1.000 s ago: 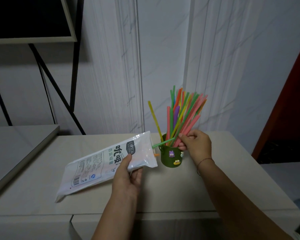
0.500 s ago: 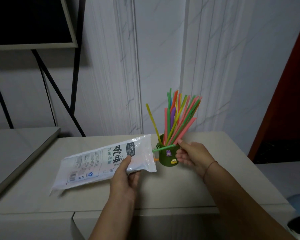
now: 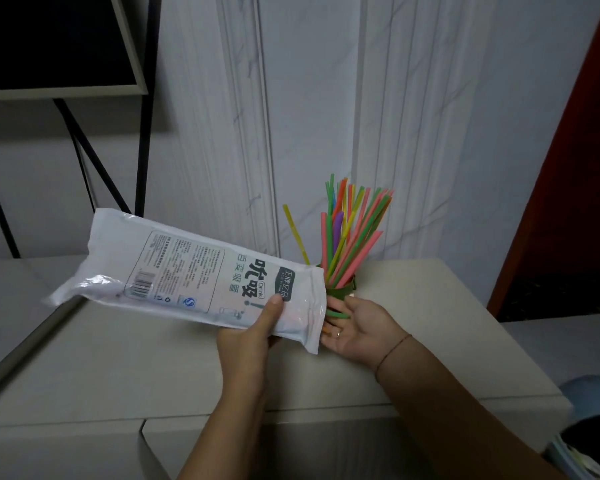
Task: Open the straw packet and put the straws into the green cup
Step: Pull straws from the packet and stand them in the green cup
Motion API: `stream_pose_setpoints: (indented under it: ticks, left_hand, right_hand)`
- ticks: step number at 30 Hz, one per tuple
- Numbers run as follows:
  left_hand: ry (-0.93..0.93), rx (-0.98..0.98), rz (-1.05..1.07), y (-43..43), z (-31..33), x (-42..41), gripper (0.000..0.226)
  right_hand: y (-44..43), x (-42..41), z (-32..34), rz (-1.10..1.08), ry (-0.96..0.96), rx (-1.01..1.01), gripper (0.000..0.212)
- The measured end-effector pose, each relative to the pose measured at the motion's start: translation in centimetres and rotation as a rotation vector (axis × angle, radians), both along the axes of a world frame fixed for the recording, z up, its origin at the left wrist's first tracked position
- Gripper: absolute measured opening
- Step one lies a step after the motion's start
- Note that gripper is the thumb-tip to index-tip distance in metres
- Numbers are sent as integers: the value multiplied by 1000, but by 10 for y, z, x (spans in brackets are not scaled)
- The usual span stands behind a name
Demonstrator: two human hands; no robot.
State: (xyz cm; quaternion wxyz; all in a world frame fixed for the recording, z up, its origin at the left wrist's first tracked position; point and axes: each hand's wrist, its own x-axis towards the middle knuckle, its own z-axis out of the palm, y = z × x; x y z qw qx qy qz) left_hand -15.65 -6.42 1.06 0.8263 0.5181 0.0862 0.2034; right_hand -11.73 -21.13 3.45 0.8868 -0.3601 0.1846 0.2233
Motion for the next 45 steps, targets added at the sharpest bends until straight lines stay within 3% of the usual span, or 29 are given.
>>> stream_pose_setpoints:
  ticks: [4, 14, 17, 23, 30, 34, 41, 45]
  left_hand:
    - [-49, 73, -21, -1, 1, -1, 33]
    - [-2, -7, 26, 1, 6, -1, 30]
    - [71, -90, 8, 4, 5, -2, 29]
    - [190, -232, -58, 6, 4, 0, 32]
    - [278, -548, -81, 15, 4, 0, 25]
    - [304, -594, -53, 17, 5, 2, 18]
    - [329, -591, -39, 8, 6, 1, 21]
    - [325, -575, -56, 2, 8, -2, 21]
  right_hand:
    - [0, -1, -2, 23, 38, -17, 32]
    - [2, -5, 3, 110, -3, -218, 21]
    - [4, -7, 6, 93, -77, -349, 18]
    - [4, -8, 8, 40, -362, -412, 12]
    - [-27, 0, 22, 40, -491, -591, 8]
    - [-46, 3, 29, 35, -479, -551, 8]
    - [-24, 4, 20, -54, -370, -123, 6]
    - [-9, 5, 13, -100, -373, -56, 6]
